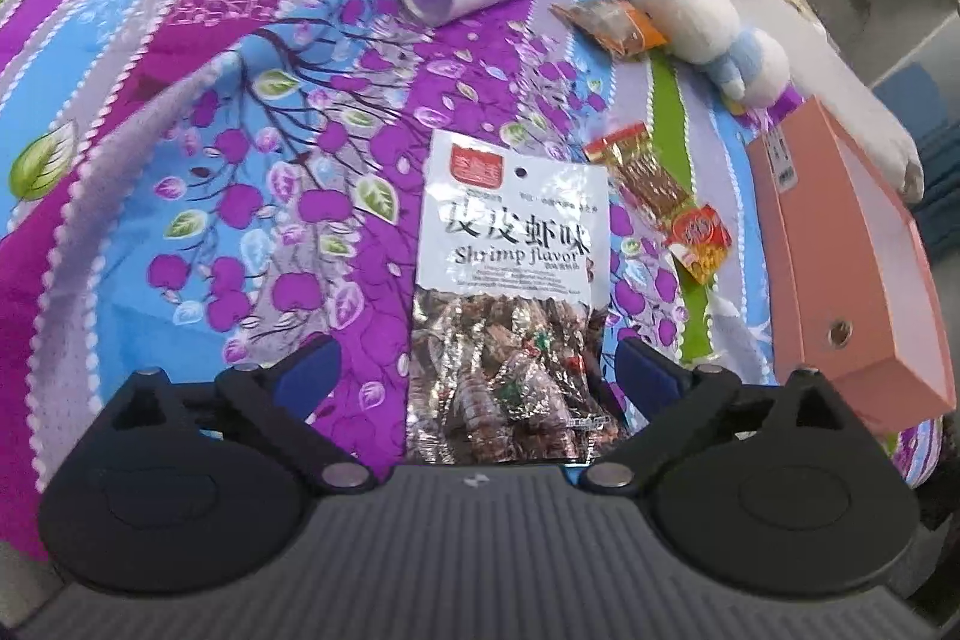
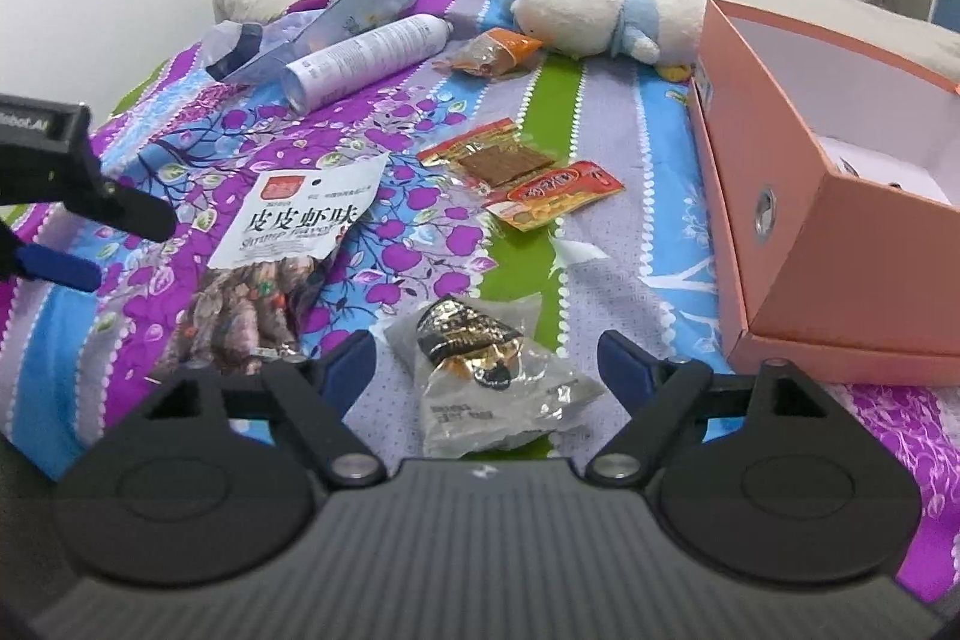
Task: Organize snacks
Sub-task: 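Lift the Shrimp flavor bag with the left tool while the right tool lifts the bread packet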
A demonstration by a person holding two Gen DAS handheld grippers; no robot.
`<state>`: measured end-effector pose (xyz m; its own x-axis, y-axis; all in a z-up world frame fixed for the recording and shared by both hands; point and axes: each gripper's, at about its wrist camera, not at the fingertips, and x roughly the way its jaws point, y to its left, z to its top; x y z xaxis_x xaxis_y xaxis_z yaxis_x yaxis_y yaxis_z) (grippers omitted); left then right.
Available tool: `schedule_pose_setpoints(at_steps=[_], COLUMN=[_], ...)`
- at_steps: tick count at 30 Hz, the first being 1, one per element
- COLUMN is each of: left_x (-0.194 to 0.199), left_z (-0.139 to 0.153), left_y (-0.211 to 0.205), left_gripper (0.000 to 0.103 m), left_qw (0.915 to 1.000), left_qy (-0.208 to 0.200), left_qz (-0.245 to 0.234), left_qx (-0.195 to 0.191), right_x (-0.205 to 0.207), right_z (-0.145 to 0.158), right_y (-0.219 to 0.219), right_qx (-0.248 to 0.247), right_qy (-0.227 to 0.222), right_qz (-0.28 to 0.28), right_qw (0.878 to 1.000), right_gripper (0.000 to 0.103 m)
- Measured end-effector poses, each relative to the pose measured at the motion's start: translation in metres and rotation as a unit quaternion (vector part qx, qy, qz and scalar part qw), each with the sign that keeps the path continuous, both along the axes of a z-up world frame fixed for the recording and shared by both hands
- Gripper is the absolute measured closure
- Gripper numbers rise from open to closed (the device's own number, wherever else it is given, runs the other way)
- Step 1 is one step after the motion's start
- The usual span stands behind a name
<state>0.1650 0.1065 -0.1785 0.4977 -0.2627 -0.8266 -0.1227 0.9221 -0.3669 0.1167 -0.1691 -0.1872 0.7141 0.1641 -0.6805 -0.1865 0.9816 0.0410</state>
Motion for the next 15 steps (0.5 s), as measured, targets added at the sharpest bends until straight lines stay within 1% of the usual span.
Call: schedule_pose_setpoints(at_steps=[3, 5, 7, 8, 10, 11, 12, 13, 15], left_x=[0.005, 0.008, 0.012, 0.014, 0.017, 0.018, 0.019, 0.020, 0.023], left_z=[-0.007, -0.012, -0.019, -0.021, -0.025, -0.026, -0.027, -0.029, -0.032], left_y=[-0.010, -0.016, -0.022, -0.026, -0.035, -0.040, -0.044, -0.046, -0.050], left_gripper=[0.003, 0.000, 0.000, 0.000, 0.000, 0.000, 0.000, 0.000, 0.000], left_qw=[0.9999, 0.9997, 0.9990, 0.9988, 0.9982, 0.9979, 0.9977, 0.9974, 0.9968], left_qy=[0.008, 0.013, 0.026, 0.032, 0.042, 0.041, 0.039, 0.039, 0.048], left_qz=[-0.013, -0.022, -0.030, -0.033, -0.042, -0.049, -0.054, -0.057, -0.059], left_qx=[0.004, -0.005, -0.019, -0.018, 0.000, 0.009, 0.016, 0.021, 0.027], right_x=[0.004, 0.005, 0.006, 0.005, 0.006, 0.008, 0.010, 0.013, 0.014], right_z=[-0.006, -0.011, -0.015, -0.017, -0.020, -0.022, -0.025, -0.026, -0.025], right_y=[0.000, 0.000, 0.001, 0.003, 0.006, 0.006, 0.004, 0.001, -0.006], right_qx=[-0.005, -0.003, -0.001, -0.005, -0.026, -0.036, -0.037, -0.028, -0.007], right_qy=[0.006, 0.007, 0.002, -0.001, 0.006, 0.015, 0.032, 0.046, 0.054], right_qz=[0.008, 0.010, 0.016, 0.019, 0.020, 0.017, 0.013, 0.006, -0.009], right_qw=[1.000, 1.000, 1.000, 1.000, 0.999, 0.999, 0.999, 0.999, 0.998], right_gripper=[0.021, 0.021, 0.021, 0.021, 0.028, 0.033, 0.034, 0.034, 0.042])
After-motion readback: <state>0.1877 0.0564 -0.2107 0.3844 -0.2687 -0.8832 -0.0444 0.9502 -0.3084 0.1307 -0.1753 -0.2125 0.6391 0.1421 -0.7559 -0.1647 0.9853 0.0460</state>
